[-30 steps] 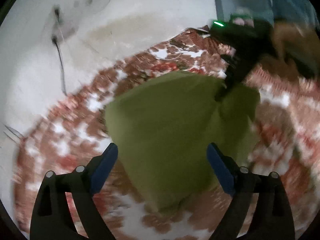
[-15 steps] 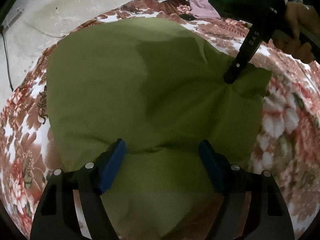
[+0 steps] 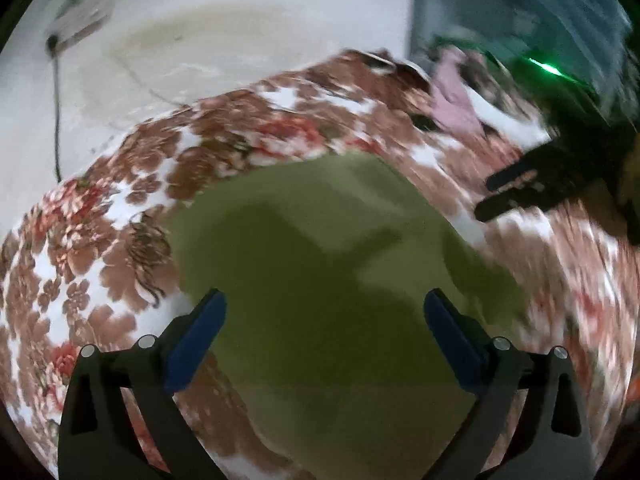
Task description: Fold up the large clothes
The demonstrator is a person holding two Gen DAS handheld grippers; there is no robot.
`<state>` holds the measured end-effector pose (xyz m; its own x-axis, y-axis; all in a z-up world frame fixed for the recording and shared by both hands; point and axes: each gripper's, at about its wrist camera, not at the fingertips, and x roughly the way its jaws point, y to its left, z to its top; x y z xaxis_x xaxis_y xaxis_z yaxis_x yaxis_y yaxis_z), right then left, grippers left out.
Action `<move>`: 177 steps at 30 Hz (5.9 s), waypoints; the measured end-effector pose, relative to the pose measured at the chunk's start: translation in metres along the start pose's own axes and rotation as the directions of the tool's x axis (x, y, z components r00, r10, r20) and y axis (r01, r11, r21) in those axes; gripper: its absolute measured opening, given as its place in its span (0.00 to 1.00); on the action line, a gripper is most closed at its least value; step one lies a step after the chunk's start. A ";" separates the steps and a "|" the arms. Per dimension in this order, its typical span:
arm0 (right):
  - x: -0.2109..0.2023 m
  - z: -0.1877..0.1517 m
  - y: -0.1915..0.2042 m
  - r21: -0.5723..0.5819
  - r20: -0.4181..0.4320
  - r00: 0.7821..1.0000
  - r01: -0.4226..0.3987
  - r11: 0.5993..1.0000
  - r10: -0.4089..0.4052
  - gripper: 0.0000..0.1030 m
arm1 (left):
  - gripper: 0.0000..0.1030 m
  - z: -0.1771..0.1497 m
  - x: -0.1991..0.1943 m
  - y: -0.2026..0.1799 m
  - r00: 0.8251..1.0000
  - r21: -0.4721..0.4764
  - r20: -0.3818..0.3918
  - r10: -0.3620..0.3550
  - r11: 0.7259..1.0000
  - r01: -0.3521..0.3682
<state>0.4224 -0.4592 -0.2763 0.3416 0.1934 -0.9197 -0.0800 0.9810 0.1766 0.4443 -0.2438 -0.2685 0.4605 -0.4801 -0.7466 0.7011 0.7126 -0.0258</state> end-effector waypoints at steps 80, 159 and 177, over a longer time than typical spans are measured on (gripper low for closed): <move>0.175 0.012 -0.086 0.367 -0.179 0.771 -0.524 0.768 0.611 0.59 | 0.86 -0.109 0.138 0.107 0.825 -0.677 -0.091 -0.558 0.642 0.359; -0.217 -0.478 -0.336 0.819 -0.012 0.877 0.284 0.499 -0.480 0.75 | 0.84 0.056 0.120 -0.488 0.716 0.446 -0.436 -0.546 0.560 0.698; -0.155 -0.455 -0.347 0.733 -0.117 0.836 0.437 0.521 -0.536 0.76 | 0.89 -0.005 0.126 -0.495 0.853 0.504 -0.394 -0.343 0.696 0.512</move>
<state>-0.0287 -0.8355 -0.3542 0.2191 -0.3654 -0.9047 0.7940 0.6056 -0.0523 0.1522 -0.6541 -0.3531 -0.0618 -0.4523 -0.8897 0.9978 -0.0081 -0.0652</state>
